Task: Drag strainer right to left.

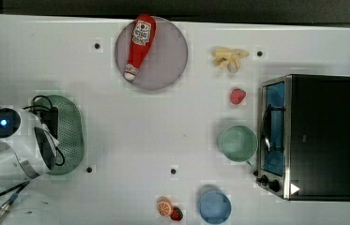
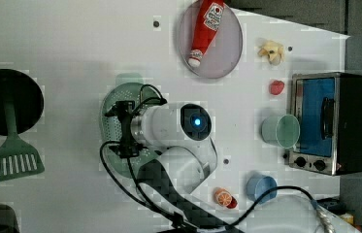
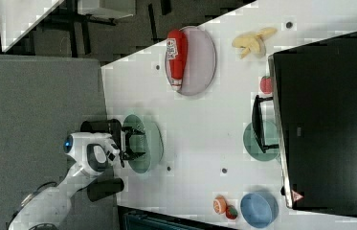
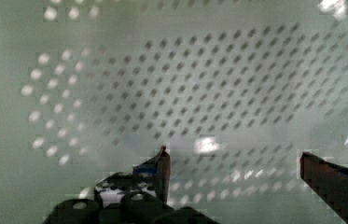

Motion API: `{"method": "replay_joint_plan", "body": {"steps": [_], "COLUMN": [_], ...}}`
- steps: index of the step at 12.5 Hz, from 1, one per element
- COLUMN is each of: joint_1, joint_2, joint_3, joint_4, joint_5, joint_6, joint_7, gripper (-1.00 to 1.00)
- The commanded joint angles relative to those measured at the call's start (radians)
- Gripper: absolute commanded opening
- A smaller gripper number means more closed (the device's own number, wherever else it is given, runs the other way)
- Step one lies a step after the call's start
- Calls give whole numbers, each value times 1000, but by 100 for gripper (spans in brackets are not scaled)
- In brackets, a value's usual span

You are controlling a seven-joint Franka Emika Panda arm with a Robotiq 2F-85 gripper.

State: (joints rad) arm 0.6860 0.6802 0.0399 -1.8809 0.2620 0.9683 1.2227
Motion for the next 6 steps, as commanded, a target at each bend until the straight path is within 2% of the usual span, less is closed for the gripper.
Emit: {"method": "replay_joint_plan", "body": {"steps": [1, 6], "joint_1": [-15, -36], "joint_2": [-201, -497], "joint_3": [-67, -316], "joint_4": [-13, -7], "joint_5": [-6, -63], "joint_6": [-128, -324], "joint_7": [-204, -560], "gripper": [100, 100]}}
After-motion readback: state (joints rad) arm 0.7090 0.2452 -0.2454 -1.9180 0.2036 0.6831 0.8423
